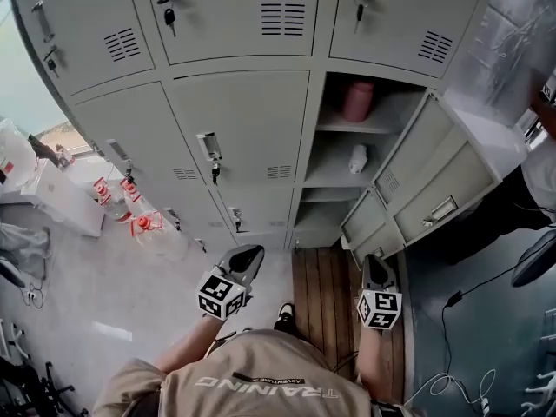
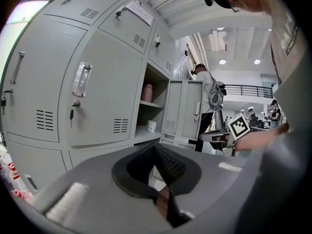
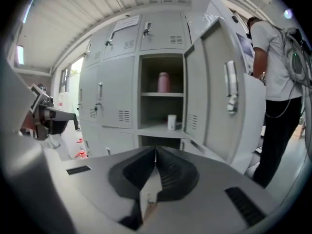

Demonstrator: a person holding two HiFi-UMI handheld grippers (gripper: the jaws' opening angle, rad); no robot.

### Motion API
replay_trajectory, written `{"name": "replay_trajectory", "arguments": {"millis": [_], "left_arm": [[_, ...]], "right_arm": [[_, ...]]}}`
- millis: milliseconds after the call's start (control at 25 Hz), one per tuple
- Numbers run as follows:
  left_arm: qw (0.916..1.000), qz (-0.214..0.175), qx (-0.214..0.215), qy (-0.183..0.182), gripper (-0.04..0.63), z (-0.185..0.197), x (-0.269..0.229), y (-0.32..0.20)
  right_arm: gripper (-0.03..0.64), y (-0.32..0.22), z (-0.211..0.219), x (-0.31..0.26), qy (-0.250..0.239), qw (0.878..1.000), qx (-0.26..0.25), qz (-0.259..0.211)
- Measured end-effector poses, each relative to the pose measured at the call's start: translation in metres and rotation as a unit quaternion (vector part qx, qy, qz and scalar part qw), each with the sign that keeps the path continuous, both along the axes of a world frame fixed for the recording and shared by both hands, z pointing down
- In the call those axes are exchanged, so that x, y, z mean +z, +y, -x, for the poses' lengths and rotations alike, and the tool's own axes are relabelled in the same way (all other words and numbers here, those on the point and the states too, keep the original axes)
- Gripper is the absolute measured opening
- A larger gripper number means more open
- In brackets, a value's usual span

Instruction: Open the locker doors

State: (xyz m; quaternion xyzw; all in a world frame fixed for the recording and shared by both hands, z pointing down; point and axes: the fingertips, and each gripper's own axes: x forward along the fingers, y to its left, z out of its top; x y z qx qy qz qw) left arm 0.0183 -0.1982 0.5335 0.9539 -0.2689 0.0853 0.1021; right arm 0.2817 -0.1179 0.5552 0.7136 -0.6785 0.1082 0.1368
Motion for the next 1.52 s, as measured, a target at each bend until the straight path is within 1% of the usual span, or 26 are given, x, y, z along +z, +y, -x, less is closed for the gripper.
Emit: {"name": "replay_trajectory", "arguments": {"millis": [120,240,320,400,480,520,640,720,880,1040,1200,1360,1520], "left_arm": [[0.9999,-0.013,-0.004,0.009,0.006,0.028,-0.011,0.013],[0.9997,-0.021,-0.009,0.014,0.006,0.06,-0.015,0.025],[0.9995,-0.023,-0.012,0.016,0.006,0.079,-0.016,0.033],[0.9991,-0.04,-0.013,0.01,0.006,0.091,-0.017,0.039],[0.998,-0.062,-0.014,0.003,0.007,0.1,-0.021,0.038],[0.9976,-0.067,-0.015,0.006,0.006,0.103,-0.025,0.035],[0.9969,-0.068,-0.025,0.031,0.006,0.108,-0.039,0.036],[0.9959,-0.077,-0.029,0.039,0.006,0.11,-0.052,0.043],[0.994,-0.095,-0.039,0.037,0.007,0.114,-0.073,0.047],[0.9937,-0.101,-0.033,0.033,0.006,0.106,-0.079,0.056],[0.9943,-0.095,-0.037,0.029,0.006,0.102,-0.073,0.061],[0.9966,-0.071,-0.022,0.037,0.006,0.09,-0.069,0.064],[0.9956,-0.083,-0.023,0.039,0.006,0.085,-0.077,0.064]], "right_arm": [[0.014,-0.013,0.07,-0.019,-0.038,0.997,-0.049,-0.04],[0.015,-0.018,0.141,-0.042,-0.057,0.991,-0.099,-0.074],[0.015,-0.013,0.184,-0.055,-0.06,0.986,-0.133,-0.084],[0.015,-0.005,0.217,-0.062,-0.052,0.982,-0.161,-0.082],[0.015,-0.002,0.239,-0.068,-0.046,0.98,-0.175,-0.087],[0.015,-0.002,0.245,-0.072,-0.043,0.979,-0.177,-0.093],[0.015,0.004,0.245,-0.084,-0.023,0.979,-0.171,-0.105],[0.015,0.009,0.239,-0.094,-0.015,0.979,-0.166,-0.115],[0.015,0.012,0.229,-0.112,-0.015,0.978,-0.158,-0.137],[0.015,0.022,0.231,-0.121,0.009,0.975,-0.167,-0.148],[0.015,0.026,0.235,-0.121,0.005,0.972,-0.184,-0.15],[0.014,0.029,0.227,-0.124,0.001,0.971,-0.185,-0.149],[0.014,0.028,0.218,-0.126,-0.001,0.971,-0.184,-0.15]]}}
